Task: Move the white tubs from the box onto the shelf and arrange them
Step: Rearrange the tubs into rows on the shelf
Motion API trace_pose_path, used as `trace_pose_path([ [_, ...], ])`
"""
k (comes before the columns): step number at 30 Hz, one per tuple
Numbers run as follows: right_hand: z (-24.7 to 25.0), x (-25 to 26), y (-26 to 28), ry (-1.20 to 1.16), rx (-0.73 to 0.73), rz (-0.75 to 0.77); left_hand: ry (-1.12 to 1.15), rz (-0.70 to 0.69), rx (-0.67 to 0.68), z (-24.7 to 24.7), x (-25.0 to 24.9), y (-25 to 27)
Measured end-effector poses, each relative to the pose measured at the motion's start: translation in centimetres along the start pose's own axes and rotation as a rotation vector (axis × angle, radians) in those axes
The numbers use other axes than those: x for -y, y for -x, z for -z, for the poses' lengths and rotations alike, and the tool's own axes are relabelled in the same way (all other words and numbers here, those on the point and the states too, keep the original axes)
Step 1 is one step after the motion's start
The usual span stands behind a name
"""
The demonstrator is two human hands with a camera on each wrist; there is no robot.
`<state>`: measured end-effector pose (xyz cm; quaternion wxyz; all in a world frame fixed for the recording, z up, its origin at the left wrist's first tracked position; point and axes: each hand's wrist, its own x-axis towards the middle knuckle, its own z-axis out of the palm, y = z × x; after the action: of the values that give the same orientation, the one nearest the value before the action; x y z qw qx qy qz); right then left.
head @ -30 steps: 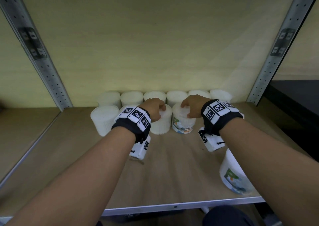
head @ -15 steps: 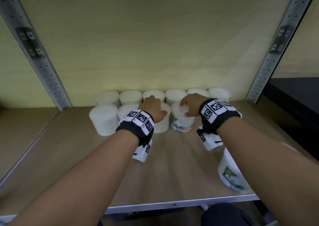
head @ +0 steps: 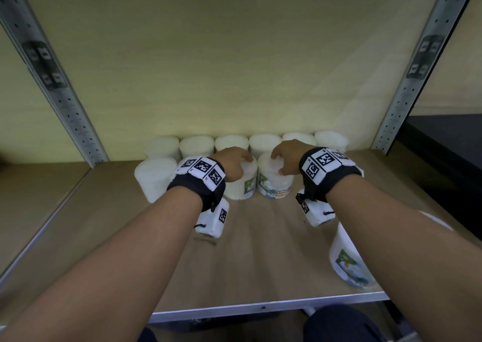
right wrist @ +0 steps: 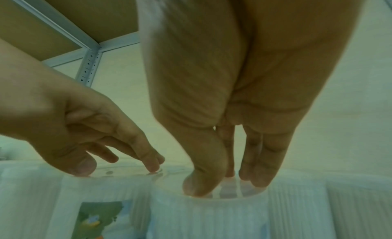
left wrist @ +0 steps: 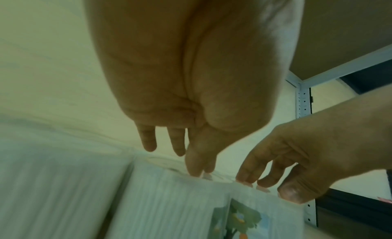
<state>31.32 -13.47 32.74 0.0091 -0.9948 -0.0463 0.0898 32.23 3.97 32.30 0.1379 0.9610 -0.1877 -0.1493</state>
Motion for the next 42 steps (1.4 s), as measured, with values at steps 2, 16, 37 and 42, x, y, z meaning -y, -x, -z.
trace_pose_path([
  [2, 0.0, 0.0, 0.0, 0.003, -0.001, 0.001, -0.001, 0.027, -0.078, -0.4, -0.1, -0.2],
  [16, 0.0, -0.1, 0.0, -0.016, 0.003, -0.005, -0.082, 0.039, -0.123, -0.6, 0.5, -0.5],
  [37, -0.1, -0.1, 0.1, -0.005, -0.011, 0.003, -0.097, 0.009, -0.095, -0.3, 0.2, -0.4],
  [42, 0.0, 0.1, 0.4, 0.003, -0.001, -0.001, -0.075, -0.005, -0.057, 0.0, 0.7, -0.5],
])
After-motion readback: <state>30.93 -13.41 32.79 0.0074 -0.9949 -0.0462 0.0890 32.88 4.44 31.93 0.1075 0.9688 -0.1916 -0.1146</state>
